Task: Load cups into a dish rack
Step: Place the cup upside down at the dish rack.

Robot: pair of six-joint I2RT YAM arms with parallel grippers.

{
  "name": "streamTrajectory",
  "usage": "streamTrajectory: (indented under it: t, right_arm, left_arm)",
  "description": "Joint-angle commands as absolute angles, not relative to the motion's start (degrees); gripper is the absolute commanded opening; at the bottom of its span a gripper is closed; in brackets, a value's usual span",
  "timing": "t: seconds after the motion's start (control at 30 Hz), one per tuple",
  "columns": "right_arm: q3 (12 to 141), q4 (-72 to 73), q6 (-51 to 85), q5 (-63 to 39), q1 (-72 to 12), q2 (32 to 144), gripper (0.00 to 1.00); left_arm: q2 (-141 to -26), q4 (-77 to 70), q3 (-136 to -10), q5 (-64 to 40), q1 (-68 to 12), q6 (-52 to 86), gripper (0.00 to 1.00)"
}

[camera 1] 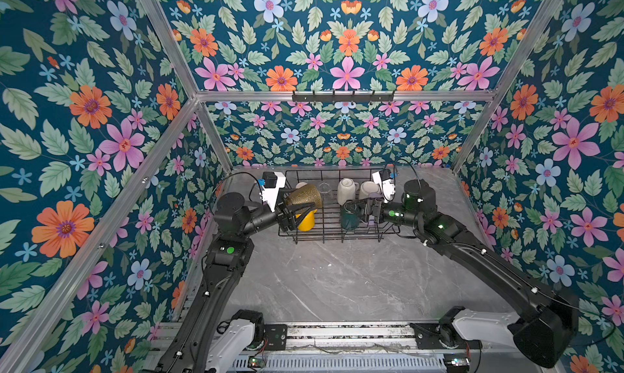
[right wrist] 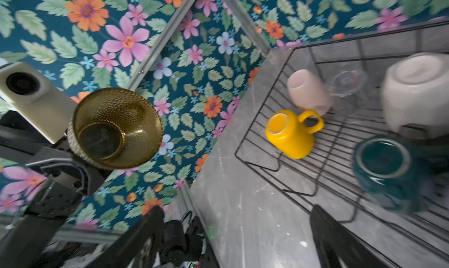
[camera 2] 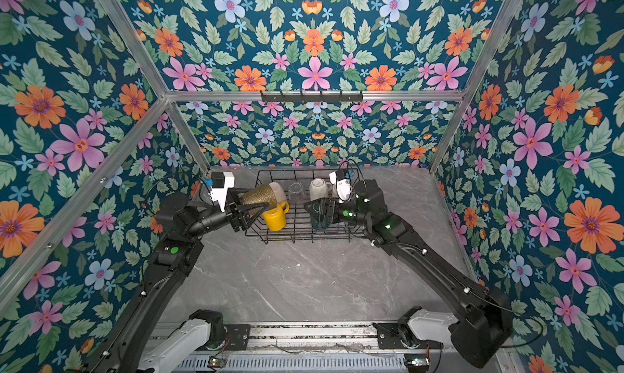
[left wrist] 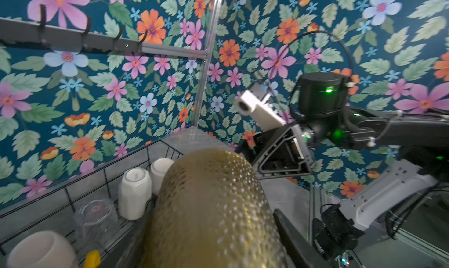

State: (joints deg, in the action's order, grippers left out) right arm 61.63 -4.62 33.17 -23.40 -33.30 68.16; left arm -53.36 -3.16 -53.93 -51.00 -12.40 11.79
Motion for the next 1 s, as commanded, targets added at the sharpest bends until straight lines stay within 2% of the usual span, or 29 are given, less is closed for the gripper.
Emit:
streamTrajectory:
  t: [0.0,0.23,0.6,0.97]
  right_arm:
    - [58.9,-7.7,29.8,-8.0,-32.7,63.6,0.99]
    - [53.1,-7.3,28.6,1.1,-31.1,56.0,0.99]
    - [51.3,-7.1,26.8,1.8,-29.3,55.6,0.99]
    - [50.1,-7.1,24.9,2.4,-28.4,55.6,0.99]
  left_arm:
    - [-55.3,5.4,-56.8,-44.2,-12.4,7.4,0.00]
    - [-62.3,12.6,-63.4,-38.7,-12.6,7.3,0.00]
    - [-73.2,23.2,-73.2,-27.2,-18.1,6.0,0.00]
    - [-87.1,33.8,-84.7,-11.9,-28.1,4.9,0.00]
